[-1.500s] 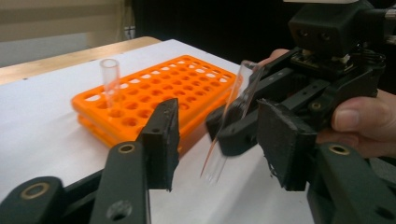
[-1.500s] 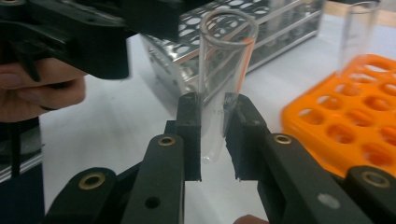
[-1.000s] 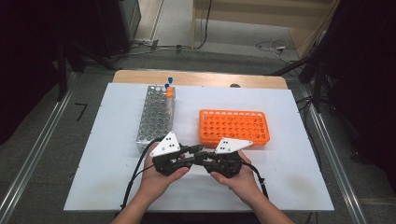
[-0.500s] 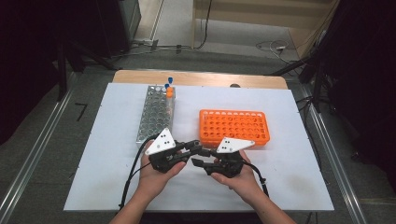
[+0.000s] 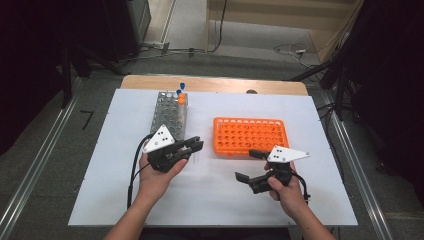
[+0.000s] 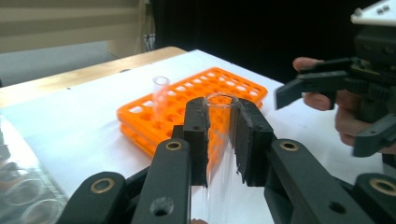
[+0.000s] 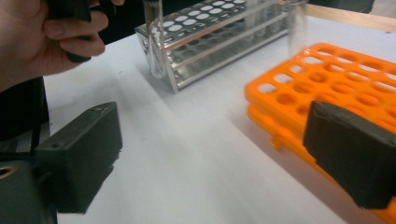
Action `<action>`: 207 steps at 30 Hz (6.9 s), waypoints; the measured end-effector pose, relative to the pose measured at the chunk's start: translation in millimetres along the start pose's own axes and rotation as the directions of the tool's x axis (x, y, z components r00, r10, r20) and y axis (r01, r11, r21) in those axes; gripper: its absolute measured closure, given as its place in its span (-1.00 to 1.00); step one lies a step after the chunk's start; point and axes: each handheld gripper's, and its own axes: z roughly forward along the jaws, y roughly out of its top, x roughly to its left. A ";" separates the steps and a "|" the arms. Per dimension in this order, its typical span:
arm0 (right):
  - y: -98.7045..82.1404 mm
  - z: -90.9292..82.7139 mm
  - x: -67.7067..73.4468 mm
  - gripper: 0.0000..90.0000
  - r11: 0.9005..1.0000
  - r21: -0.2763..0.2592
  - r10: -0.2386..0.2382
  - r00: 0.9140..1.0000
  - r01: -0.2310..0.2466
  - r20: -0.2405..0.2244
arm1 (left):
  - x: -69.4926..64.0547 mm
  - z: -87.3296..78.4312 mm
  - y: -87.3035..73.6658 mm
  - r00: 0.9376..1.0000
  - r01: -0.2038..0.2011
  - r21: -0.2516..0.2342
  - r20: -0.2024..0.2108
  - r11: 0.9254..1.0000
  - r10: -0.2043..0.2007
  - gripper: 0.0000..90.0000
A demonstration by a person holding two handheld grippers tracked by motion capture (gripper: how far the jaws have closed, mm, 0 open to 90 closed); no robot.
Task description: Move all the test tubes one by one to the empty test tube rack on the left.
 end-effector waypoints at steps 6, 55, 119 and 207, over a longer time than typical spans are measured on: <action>-10.5 -25.7 -14.9 -1.00 1.000 -0.004 0.014 0.999 -0.014 0.030 | 13.5 -4.9 5.6 0.999 0.018 -0.025 -0.041 1.000 -0.019 0.70; -42.6 -56.2 -49.1 -1.00 0.997 -0.016 0.082 0.989 -0.080 0.123 | 108.1 39.6 26.2 0.942 0.048 -0.085 -0.328 0.995 -0.073 0.70; 17.3 40.5 -35.5 -0.67 0.997 -0.021 0.073 0.983 -0.070 0.171 | 24.3 -22.0 -5.9 0.992 0.085 0.002 -0.099 0.996 -0.084 -1.00; 1.5 36.6 16.3 0.63 0.999 -0.018 0.032 0.992 -0.030 0.123 | -26.3 7.6 -26.5 0.998 0.053 0.063 0.012 0.997 -0.054 -0.82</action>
